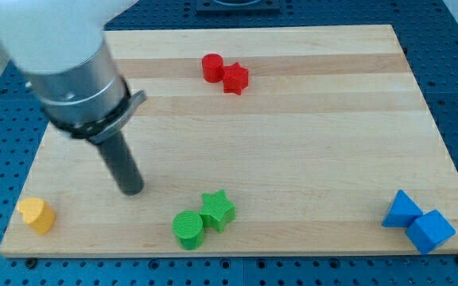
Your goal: Move your arm towards the top right
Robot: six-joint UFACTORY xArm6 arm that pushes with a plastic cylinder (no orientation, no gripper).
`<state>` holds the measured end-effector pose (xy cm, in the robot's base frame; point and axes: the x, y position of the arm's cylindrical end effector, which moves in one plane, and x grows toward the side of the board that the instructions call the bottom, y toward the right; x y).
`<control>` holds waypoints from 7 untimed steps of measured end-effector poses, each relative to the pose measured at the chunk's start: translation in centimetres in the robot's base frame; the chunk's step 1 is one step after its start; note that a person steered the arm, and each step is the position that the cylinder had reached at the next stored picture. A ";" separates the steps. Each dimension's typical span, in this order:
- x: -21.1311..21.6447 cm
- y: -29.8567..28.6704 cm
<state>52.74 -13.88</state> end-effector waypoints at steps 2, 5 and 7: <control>-2.7 6.9; -14.0 22.1; -25.2 33.4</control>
